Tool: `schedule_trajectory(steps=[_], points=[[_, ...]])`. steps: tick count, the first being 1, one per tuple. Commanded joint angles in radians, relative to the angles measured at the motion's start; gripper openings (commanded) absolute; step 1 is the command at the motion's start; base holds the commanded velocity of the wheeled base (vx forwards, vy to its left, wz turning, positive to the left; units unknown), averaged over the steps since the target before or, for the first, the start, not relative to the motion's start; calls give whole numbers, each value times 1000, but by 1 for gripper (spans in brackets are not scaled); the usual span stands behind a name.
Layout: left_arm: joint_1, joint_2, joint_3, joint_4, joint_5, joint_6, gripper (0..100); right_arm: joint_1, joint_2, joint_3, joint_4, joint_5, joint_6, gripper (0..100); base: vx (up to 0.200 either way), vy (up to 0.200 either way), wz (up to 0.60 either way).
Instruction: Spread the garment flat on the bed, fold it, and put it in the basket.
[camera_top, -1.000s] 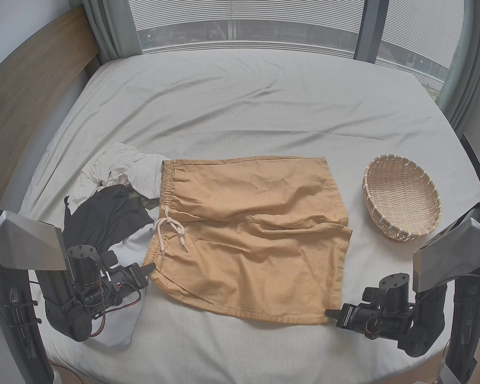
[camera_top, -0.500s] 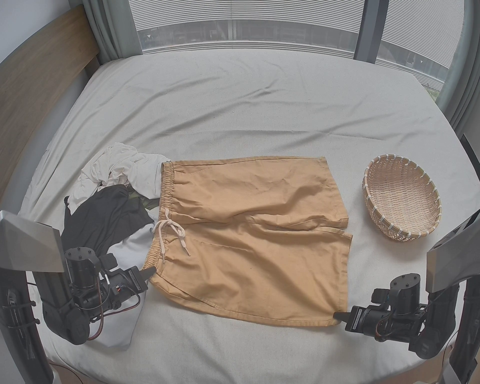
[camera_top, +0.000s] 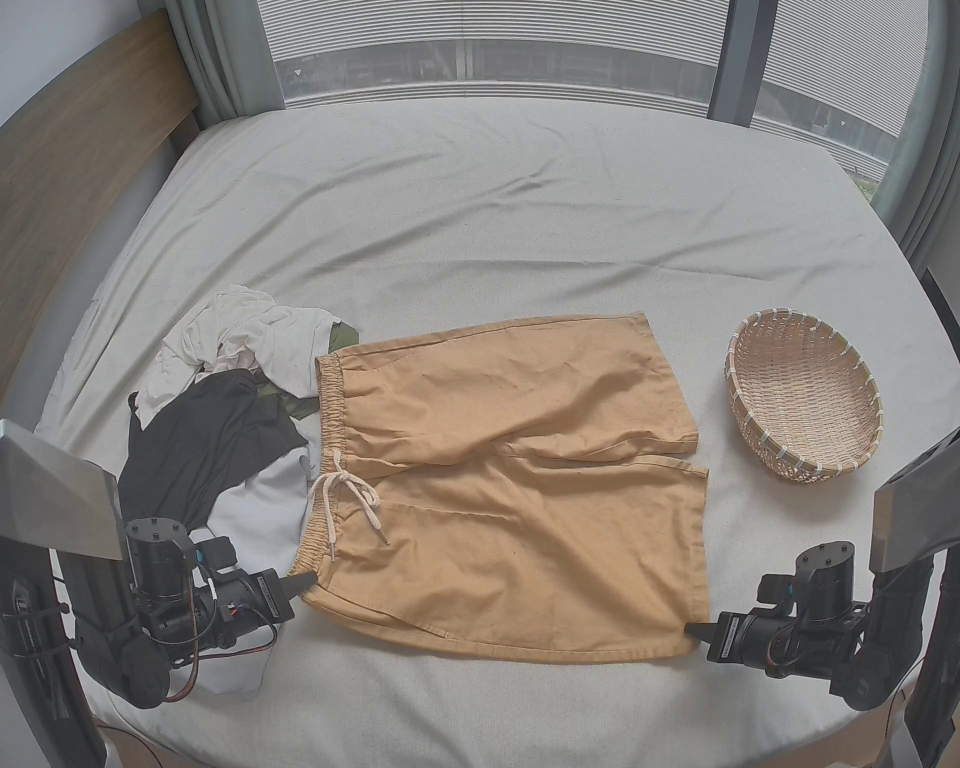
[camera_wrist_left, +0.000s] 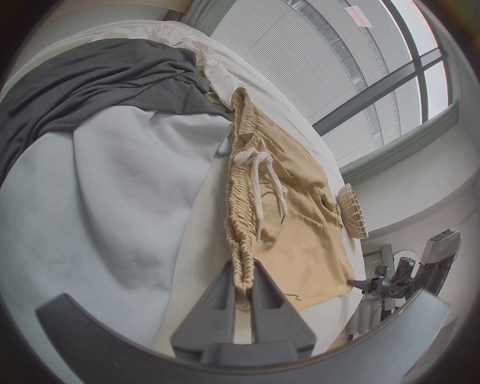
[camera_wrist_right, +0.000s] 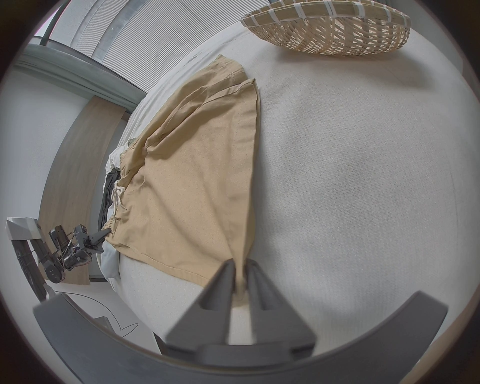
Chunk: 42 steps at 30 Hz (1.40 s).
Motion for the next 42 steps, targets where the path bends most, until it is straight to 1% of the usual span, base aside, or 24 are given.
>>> schedule_trajectory(steps=[1, 6, 14, 15, 29, 36, 39, 41, 42], points=[[0, 13, 4, 0, 0, 3, 0, 13, 77, 18, -30, 0, 4, 100, 0, 0, 0], [2, 12, 7, -1, 2, 3, 0, 26, 114, 18, -45, 0, 14, 100, 0, 0, 0], [0, 13, 4, -1, 3, 3, 0, 39, 96, 13, -47, 0, 32, 100, 0, 0, 0], [0, 13, 4, -1, 5, 3, 0, 39, 94, 13, -47, -1, 32, 0, 0, 0, 0], [3, 13, 7, -1, 5, 3, 0, 31, 53, 18, -45, -7, 34, 0, 0, 0, 0], [3, -16, 42, 0, -7, 0, 0, 56, 38, 18, -27, -12, 29, 0, 0, 0, 0], [2, -21, 94, 2, -53, 9, 0, 98, 1, 18, 51, -27, 27, 0, 0, 0, 0], [2, -19, 107, 2, -60, 18, 0, 109, -10, 18, 79, -37, 26, 0, 0, 0, 0], [6, -11, 130, 2, -69, 46, 0, 131, -44, 18, 145, -61, 24, 0, 0, 0, 0]])
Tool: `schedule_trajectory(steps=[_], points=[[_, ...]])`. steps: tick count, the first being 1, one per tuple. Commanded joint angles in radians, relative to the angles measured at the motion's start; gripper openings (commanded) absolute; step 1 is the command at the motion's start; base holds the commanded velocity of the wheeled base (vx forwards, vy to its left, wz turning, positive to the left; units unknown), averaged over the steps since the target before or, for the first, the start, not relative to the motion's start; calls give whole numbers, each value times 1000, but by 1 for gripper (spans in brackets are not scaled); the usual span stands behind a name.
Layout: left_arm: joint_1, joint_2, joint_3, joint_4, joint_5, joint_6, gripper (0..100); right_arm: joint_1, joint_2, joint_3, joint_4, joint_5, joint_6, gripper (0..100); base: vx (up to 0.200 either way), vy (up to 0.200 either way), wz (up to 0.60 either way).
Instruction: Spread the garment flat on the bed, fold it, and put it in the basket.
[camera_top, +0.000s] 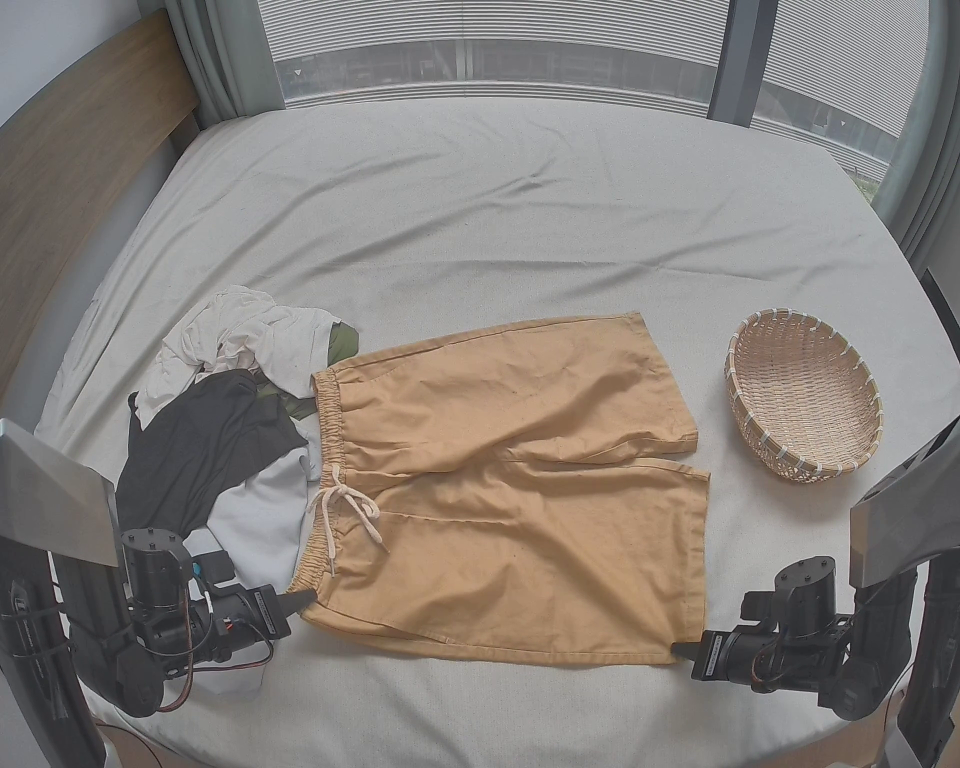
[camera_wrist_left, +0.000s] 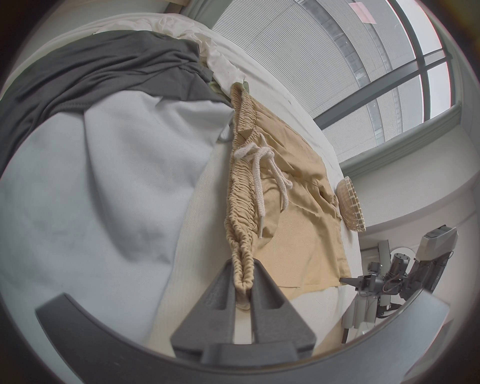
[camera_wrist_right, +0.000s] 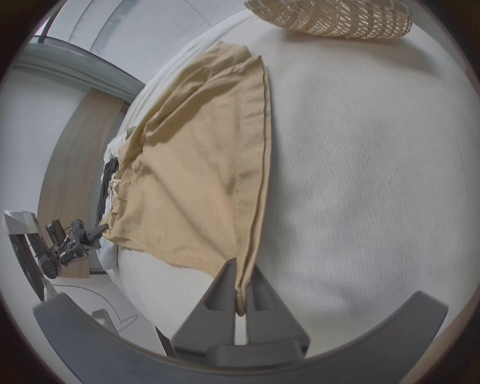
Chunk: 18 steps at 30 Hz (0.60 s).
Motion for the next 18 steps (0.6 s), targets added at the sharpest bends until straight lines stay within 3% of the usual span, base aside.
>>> schedule_trajectory(steps=[1, 9, 15, 18], points=[[7, 7, 68, 3, -22, 51, 0, 64, -95, 18, 114, -39, -6, 0, 0, 0, 0], [26, 30, 69, 41, -23, 102, 0, 49, -167, 18, 229, -40, -34, 0, 0, 0, 0], [25, 24, 69, 122, -42, 178, 0, 47, -176, 18, 237, -39, -34, 0, 0, 0, 0], [25, 23, 69, 85, -53, 182, 0, 44, -183, 18, 209, -36, -34, 0, 0, 0, 0]])
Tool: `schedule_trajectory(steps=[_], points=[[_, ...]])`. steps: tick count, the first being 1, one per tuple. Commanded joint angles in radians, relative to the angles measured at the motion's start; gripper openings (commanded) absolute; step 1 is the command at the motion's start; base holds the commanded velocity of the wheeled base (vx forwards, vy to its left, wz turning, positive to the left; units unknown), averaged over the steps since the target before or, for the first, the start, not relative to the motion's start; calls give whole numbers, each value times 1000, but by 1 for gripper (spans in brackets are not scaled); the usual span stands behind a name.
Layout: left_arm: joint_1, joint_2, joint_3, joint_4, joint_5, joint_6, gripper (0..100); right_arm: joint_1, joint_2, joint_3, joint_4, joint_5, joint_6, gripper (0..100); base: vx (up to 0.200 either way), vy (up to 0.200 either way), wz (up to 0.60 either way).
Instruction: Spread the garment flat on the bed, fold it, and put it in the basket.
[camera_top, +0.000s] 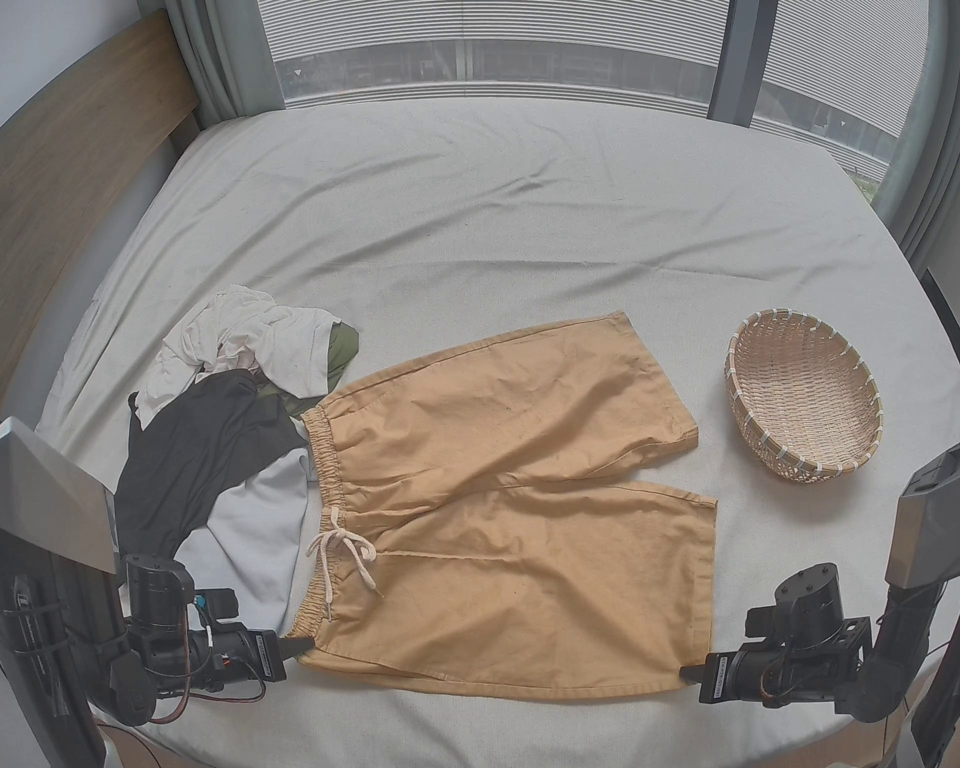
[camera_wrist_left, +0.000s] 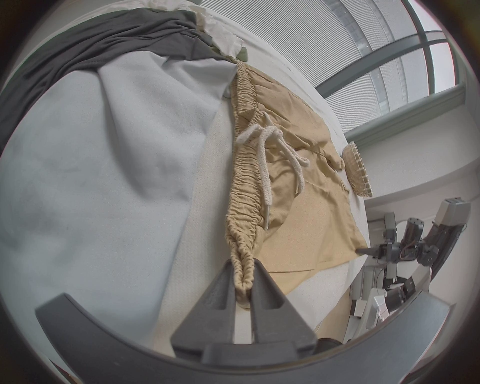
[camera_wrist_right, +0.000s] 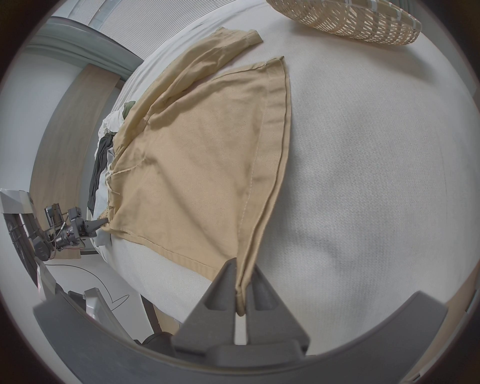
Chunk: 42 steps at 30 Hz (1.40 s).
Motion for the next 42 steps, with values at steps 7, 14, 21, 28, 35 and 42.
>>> schedule_trajectory(steps=[7, 14, 21, 28, 35, 42], points=[[1, -73, -24, -117, -9, -25, 0, -76, -74, 11, -304, 14, 5, 0, 0, 0, 0], [-11, -210, -119, -116, 0, -160, 0, -144, -160, -92, -346, 43, 5, 0, 0, 0, 0], [-9, -245, -166, -117, 29, -217, 0, -159, -189, -230, -341, 63, 26, 0, 0, 0, 0], [-22, -285, -202, -116, 52, -257, 0, -159, -185, -311, -343, 69, 63, 0, 0, 0, 0], [-43, -312, -237, -114, 94, -364, 0, -192, -154, -431, -324, 88, 77, 0, 0, 0, 0], [-45, -293, -254, -114, 126, -373, 0, -201, -119, -514, -329, 98, 81, 0, 0, 0, 0]])
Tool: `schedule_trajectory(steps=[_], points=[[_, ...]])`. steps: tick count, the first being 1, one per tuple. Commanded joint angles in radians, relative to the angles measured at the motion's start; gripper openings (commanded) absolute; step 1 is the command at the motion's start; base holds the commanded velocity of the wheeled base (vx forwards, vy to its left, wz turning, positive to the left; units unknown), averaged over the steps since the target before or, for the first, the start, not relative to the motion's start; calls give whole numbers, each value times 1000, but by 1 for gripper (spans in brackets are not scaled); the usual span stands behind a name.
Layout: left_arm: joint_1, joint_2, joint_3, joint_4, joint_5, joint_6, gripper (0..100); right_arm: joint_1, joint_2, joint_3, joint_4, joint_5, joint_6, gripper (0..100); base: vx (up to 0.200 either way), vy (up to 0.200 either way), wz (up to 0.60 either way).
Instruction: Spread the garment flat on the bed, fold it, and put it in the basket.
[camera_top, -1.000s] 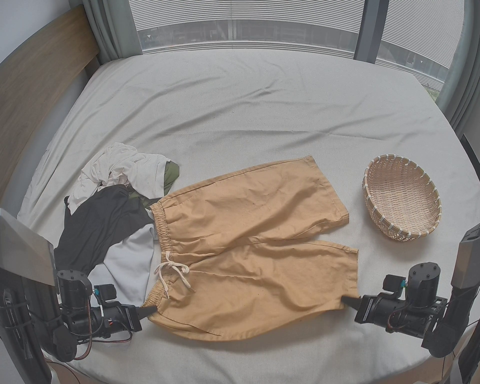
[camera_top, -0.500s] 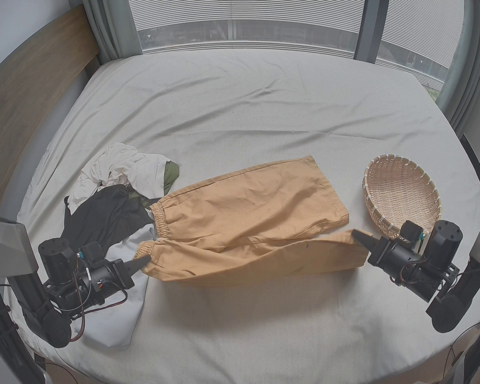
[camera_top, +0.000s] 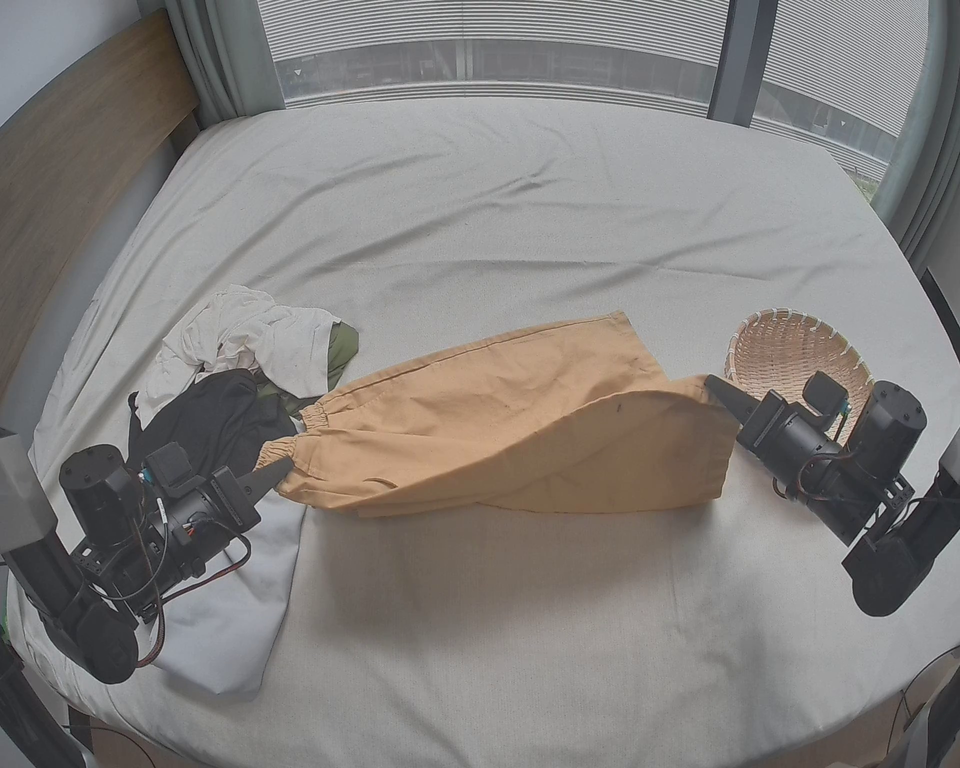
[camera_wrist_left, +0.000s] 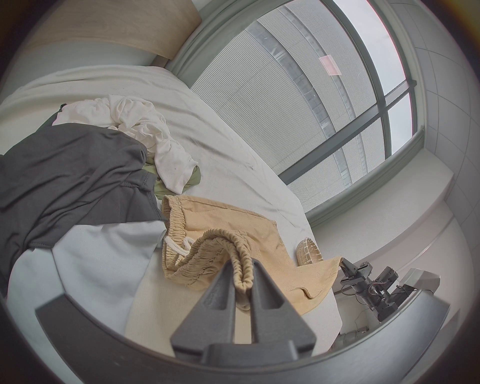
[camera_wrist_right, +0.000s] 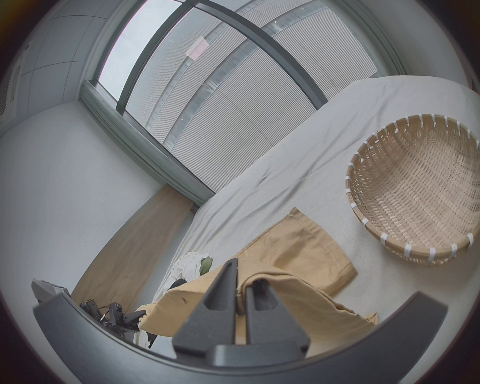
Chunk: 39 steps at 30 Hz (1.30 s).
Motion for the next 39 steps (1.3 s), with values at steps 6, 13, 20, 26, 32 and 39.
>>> schedule_trajectory(steps=[6, 13, 20, 26, 32, 39], points=[[0, 29, -14, 0, 24, 0, 0, -4, 56, -128, 14, 20, 1, 0, 0, 0, 0], [-2, 43, -34, 0, 32, -2, 0, -4, 67, -222, 88, 20, 1, 0, 0, 0, 0], [-19, 52, -84, 0, 93, -63, 0, -7, 61, -335, 203, 26, 1, 0, 0, 0, 0], [-37, 70, -104, 0, 118, -65, 0, -12, 59, -404, 270, 26, 1, 0, 0, 0, 0], [-37, 93, -109, 0, 124, -63, 0, -29, 61, -456, 306, 29, 0, 0, 0, 0, 0], [-37, 101, -124, 0, 145, -66, 0, -27, 84, -475, 344, 29, -3, 0, 0, 0, 0]])
